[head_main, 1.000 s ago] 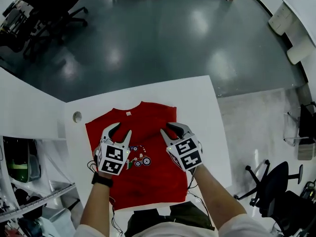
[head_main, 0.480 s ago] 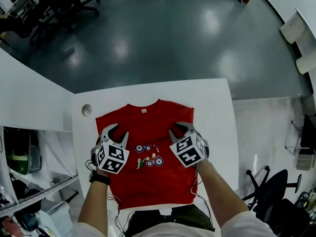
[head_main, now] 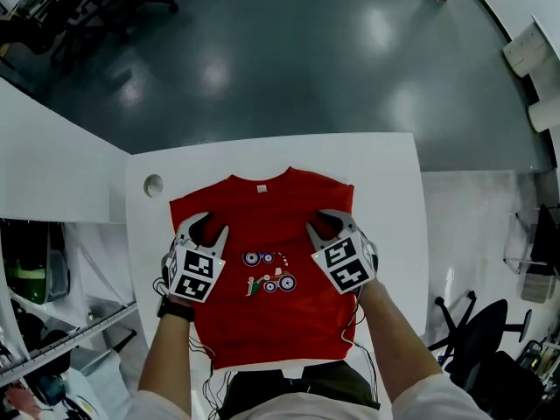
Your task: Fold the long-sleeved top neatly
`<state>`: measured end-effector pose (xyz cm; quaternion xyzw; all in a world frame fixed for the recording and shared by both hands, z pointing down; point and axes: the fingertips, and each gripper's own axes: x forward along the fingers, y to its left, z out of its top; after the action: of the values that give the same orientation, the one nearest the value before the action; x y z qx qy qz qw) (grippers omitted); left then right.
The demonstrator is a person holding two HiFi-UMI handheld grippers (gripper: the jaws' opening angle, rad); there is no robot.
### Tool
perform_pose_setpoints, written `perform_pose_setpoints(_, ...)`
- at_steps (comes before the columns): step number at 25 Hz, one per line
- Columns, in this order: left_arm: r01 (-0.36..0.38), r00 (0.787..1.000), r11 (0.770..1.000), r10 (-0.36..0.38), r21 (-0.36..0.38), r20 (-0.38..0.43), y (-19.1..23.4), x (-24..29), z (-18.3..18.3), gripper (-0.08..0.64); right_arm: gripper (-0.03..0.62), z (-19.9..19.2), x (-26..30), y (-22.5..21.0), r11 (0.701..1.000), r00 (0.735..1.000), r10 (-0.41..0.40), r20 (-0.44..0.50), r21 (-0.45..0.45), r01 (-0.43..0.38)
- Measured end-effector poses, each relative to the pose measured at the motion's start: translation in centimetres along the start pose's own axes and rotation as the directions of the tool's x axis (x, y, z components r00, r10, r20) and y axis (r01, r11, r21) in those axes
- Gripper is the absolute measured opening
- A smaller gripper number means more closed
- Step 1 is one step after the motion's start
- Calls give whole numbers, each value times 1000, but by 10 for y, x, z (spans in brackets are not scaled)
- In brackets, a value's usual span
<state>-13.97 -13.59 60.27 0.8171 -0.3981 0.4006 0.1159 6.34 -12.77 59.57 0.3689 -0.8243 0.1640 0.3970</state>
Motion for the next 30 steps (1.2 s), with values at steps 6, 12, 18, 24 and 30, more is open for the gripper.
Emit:
perform_pose_setpoints(6, 3, 1000, 1000, -3, -4, 6, 0, 1, 0, 164, 110, -1, 1, -1, 1000, 1000, 1, 2, 4, -1)
perform_pose_setpoints(12, -30, 999, 999, 30, -20, 35, 3, -11, 4, 173, 146, 10, -11, -3, 1000, 998, -4, 55, 28, 2)
perform_pose_setpoints(18, -74, 996, 996, 76, -41, 44, -3, -38, -9, 173, 152, 3, -33, -2, 999, 995, -29, 92, 38, 26)
perform_pose_setpoints(24, -123, 990, 987, 129, -99, 59, -17, -74, -27, 173, 152, -20, -60, 11, 997, 996, -28, 85, 72, 22)
perform_pose_setpoints(30, -132, 991, 984, 135, -123, 19, -59, -105, -62, 173, 152, -55, -87, 38, 999, 997, 16, 70, 46, -19)
